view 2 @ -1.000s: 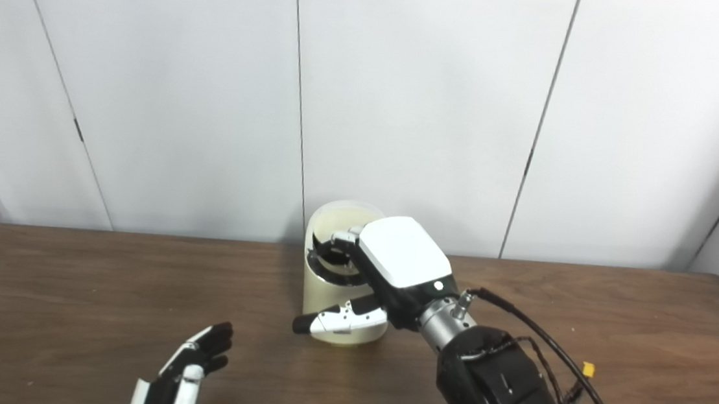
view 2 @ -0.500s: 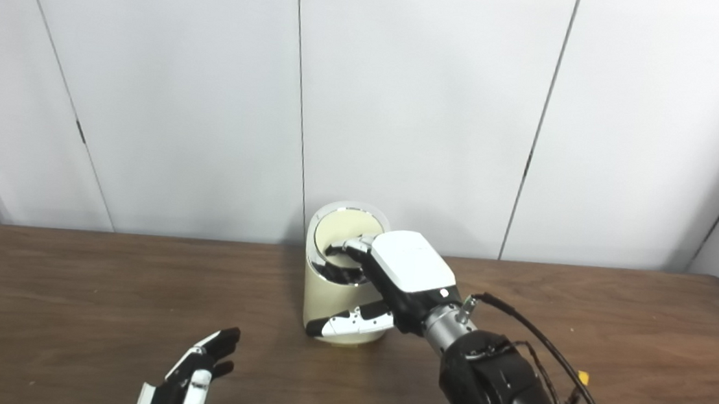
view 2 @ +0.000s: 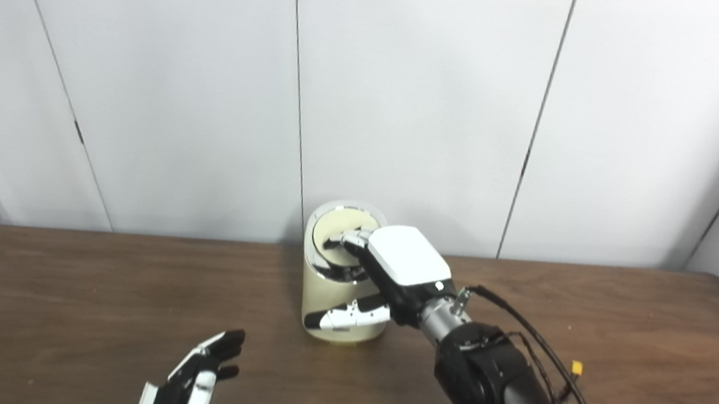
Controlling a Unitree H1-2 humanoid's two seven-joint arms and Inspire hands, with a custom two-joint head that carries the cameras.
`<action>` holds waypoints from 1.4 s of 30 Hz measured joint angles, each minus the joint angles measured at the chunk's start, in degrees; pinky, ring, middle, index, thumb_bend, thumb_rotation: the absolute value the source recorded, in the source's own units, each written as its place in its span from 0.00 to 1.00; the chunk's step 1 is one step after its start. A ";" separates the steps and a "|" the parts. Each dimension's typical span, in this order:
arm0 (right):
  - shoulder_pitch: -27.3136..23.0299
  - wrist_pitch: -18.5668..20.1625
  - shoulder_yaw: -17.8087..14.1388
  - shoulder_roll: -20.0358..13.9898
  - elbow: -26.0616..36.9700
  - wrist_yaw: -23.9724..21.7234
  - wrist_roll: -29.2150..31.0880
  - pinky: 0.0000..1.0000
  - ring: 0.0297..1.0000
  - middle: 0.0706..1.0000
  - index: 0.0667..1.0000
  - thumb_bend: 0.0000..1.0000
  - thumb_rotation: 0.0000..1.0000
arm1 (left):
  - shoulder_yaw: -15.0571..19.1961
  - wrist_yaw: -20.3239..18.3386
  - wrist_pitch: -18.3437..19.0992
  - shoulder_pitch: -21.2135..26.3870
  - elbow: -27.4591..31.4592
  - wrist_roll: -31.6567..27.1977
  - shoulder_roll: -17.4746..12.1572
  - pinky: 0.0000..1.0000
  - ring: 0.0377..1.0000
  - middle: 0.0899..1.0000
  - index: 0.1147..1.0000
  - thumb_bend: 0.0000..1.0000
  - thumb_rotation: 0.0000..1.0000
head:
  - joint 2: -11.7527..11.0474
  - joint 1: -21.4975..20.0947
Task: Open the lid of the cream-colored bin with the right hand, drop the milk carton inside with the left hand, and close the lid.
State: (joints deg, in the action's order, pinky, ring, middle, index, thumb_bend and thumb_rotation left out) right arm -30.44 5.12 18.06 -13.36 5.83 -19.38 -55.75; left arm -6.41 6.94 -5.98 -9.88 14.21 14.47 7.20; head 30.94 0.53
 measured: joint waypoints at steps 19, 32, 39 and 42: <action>2.38 2.64 -0.94 0.03 5.72 -0.01 1.33 0.81 0.86 0.80 0.79 0.72 0.83 | 1.24 -0.17 0.21 1.32 -2.11 -2.13 -1.37 0.78 0.83 0.81 0.79 0.26 0.92 | -1.67 -1.14; 7.57 2.96 -3.77 -0.86 13.42 -0.29 2.97 0.78 0.86 0.80 0.78 0.72 0.81 | 1.54 -0.16 -1.05 2.03 -4.07 -3.51 -1.46 0.79 0.83 0.82 0.80 0.23 0.88 | -2.37 -1.58; 7.82 1.45 -4.57 -0.71 14.51 3.22 2.63 0.81 0.90 0.88 0.86 0.71 0.80 | 1.55 -0.22 -1.69 2.02 -4.09 -3.42 -1.62 0.79 0.83 0.82 0.81 0.24 0.90 | -2.81 -1.58; 8.41 0.58 -5.31 -0.74 14.44 5.04 3.12 0.82 0.91 0.89 0.87 0.70 0.78 | 1.55 -0.22 -1.71 2.02 -4.13 -3.41 -1.73 0.80 0.84 0.82 0.80 0.25 0.89 | -2.90 -1.41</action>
State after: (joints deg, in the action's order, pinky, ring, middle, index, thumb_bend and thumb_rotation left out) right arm -22.03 5.70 12.75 -14.10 20.26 -14.34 -52.62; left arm -4.85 6.72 -7.69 -7.85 10.08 11.06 5.47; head 28.04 -0.88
